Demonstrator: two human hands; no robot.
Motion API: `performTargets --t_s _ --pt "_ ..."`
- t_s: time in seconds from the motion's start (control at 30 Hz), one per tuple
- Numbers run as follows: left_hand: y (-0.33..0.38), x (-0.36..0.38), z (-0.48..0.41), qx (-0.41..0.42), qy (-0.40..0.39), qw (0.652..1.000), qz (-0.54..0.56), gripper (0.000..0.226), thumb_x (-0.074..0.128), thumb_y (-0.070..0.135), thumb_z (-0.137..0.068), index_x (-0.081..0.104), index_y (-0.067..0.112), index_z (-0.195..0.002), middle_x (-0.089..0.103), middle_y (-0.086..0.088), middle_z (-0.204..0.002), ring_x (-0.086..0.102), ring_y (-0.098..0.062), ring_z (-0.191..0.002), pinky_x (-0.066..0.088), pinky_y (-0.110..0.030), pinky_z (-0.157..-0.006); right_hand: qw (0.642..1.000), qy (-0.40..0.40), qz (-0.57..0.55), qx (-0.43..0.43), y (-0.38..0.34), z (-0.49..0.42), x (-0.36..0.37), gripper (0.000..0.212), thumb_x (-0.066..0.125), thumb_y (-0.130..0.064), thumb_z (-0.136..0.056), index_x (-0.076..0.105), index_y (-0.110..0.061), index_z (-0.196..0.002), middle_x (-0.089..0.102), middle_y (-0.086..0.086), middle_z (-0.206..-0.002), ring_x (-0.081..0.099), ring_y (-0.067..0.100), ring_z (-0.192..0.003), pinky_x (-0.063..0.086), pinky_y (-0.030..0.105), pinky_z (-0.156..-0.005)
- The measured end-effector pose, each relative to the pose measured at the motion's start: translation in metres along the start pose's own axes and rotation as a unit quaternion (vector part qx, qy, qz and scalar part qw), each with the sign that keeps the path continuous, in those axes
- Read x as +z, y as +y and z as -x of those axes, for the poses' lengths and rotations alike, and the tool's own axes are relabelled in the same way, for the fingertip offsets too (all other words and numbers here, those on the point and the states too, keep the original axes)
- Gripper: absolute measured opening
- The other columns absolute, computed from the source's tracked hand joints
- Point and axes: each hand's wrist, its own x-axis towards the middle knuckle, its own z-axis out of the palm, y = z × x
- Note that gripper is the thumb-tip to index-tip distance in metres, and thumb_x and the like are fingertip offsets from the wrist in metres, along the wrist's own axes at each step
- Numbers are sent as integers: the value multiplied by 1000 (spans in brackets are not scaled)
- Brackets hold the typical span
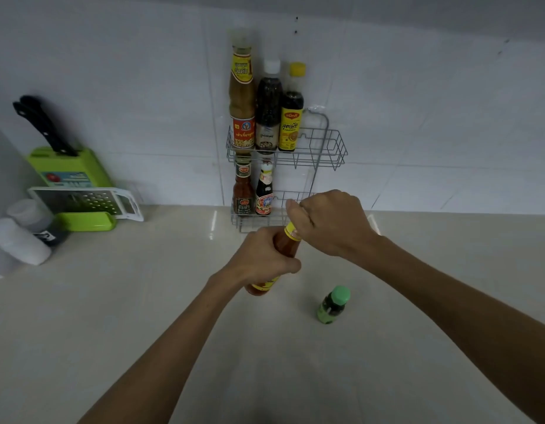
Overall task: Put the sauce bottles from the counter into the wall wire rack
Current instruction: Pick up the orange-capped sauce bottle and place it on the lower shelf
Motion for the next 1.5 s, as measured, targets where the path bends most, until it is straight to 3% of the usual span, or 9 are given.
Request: performTargets --t_s 0.07,0.13,0.33,0.43,0.6,0.83,1.07,1.23,1.5 --pt "1 6 1 -2 39 999 5 22 77 22 -62 57 18 -72 62 -2 -69 56 -15 -60 47 -27 -55 996 -55 60 48 -1 -4 3 70 5 -55 -83 63 -16 -75 48 -1 -60 42 24 -58 20 26 -49" --pt "0 4 1 -15 -5 999 29 21 76 19 -61 59 15 -73 62 0 -67 58 -15 -60 52 -33 -61 993 -100 7 67 0 -6 -2 65 17 -62 -93 50 -17 -61 43 -1 -58 41 21 -58 29 28 -53" --pt "5 -27 6 11 -253 959 126 20 74 0 -64 64 10 -77 67 -14 -81 66 -27 -75 55 -41 -78 987 -7 -95 -130 1 0 -23 58 33 -59 -95 47 -16 -59 41 -5 -51 41 19 -48 30 30 -47" --pt "11 -23 6 5 -200 972 120 18 75 2 -66 63 1 -79 69 -13 -77 68 -23 -70 57 -38 -75 996 18 -84 -36 -4 -1 -17 48 35 -47 -95 40 -22 -54 34 -5 -47 43 25 -50 27 28 -50" --pt "9 1 1 -23 -27 999 16 19 75 17 -62 59 15 -73 65 5 -61 60 -1 -49 50 -24 -58 987 -121 -11 101 3 -6 -2 64 12 -61 -91 55 -16 -74 51 1 -69 54 27 -71 32 30 -59" --pt "-3 -21 2 -12 -298 940 167 20 74 -2 -66 64 9 -81 65 -18 -85 64 -29 -78 51 -41 -80 985 -47 -164 -34 -3 6 -6 63 34 -63 -95 39 -16 -52 40 1 -44 41 17 -45 28 30 -49" --pt "-5 11 -2 -44 -2 995 85 29 80 26 -63 64 14 -84 75 -3 -73 74 -17 -68 60 -36 -75 976 -103 -98 165 -4 -2 8 60 30 -65 -93 49 -20 -58 61 7 -72 59 29 -75 44 35 -67" --pt "-15 11 -10 -56 -8 993 101 39 84 41 -58 63 22 -85 74 0 -84 72 -18 -81 60 -39 -80 956 -126 -212 160 -5 0 10 61 33 -79 -85 47 -24 -62 63 -2 -68 61 21 -71 49 37 -67" --pt "-26 17 -21 -44 -7 993 105 52 85 53 -56 62 26 -94 69 7 -91 68 -14 -91 55 -28 -77 952 -158 -248 82 8 -6 22 34 61 -63 -83 42 -38 -71 58 -7 -69 58 13 -65 44 29 -57"
